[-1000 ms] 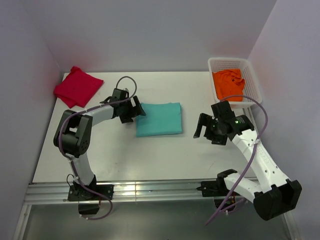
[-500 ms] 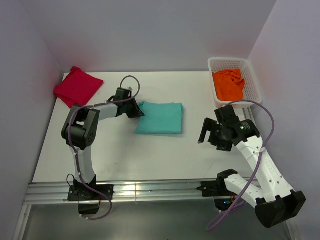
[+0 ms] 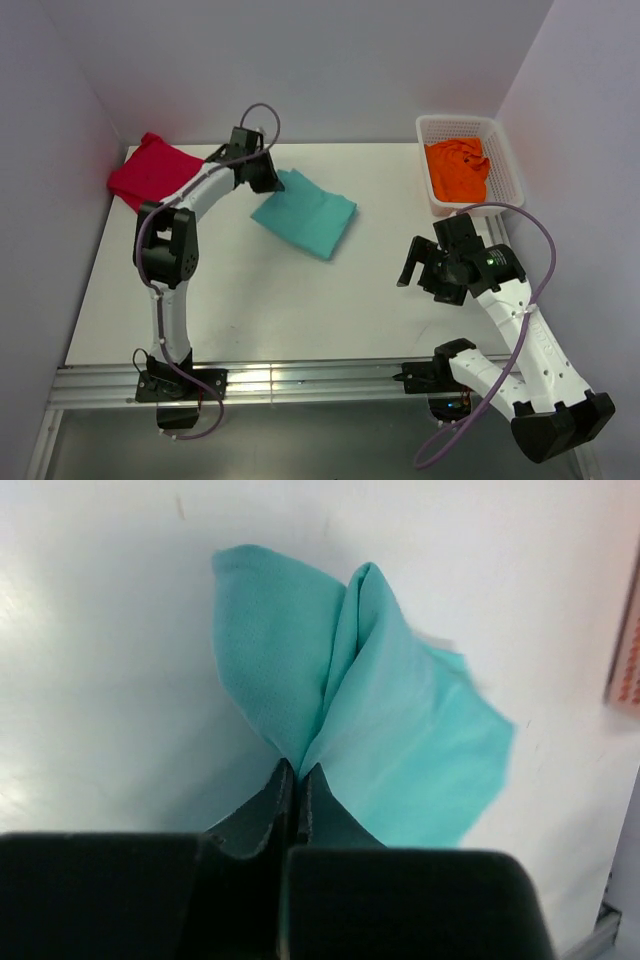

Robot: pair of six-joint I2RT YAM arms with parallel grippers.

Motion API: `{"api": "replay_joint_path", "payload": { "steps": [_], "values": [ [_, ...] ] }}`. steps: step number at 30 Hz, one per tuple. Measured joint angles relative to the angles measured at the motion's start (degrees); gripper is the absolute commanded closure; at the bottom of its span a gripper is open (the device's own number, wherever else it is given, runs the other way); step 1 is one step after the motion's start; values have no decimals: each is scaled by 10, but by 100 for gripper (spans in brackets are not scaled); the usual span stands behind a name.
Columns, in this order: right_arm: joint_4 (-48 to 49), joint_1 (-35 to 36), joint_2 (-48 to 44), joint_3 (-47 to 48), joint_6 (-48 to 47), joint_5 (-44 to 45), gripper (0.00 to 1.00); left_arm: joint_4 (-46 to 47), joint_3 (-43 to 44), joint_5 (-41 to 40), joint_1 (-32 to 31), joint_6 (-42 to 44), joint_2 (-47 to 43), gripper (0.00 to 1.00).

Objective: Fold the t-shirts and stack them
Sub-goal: Neatly place the folded tshirt to the corner

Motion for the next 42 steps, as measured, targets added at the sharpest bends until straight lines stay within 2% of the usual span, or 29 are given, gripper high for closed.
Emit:
{"api": "replay_joint_path", "payload": {
  "steps": [6,11,23,24,25,26,27,28,37,42],
  "values": [
    [-6,0,0,0,0,0,0,-68,167,-8,61,40,38,100],
    [-14,0,0,0,0,0,0,-110,246,2,140,58,72,100],
    [-14,0,-6,-50,4,-13,0,-74,312,133,404,7,117,100],
    [-13,0,-9,-55,4,-16,0,-68,318,141,419,1,124,96],
    [-14,0,-11,-59,4,-17,0,-58,322,150,436,1,132,87],
    [-14,0,-13,-64,4,-18,0,-49,327,161,447,6,142,59],
    [-14,0,-15,-68,4,-20,0,-42,334,168,451,8,150,41],
    [-14,0,-16,-71,4,-21,0,-38,338,172,451,5,156,2],
    [-12,0,-15,-72,3,-26,0,-59,343,168,442,-3,170,0],
    [-4,0,-15,-70,-2,-35,0,-82,258,159,457,-1,100,0]
  ]
}}
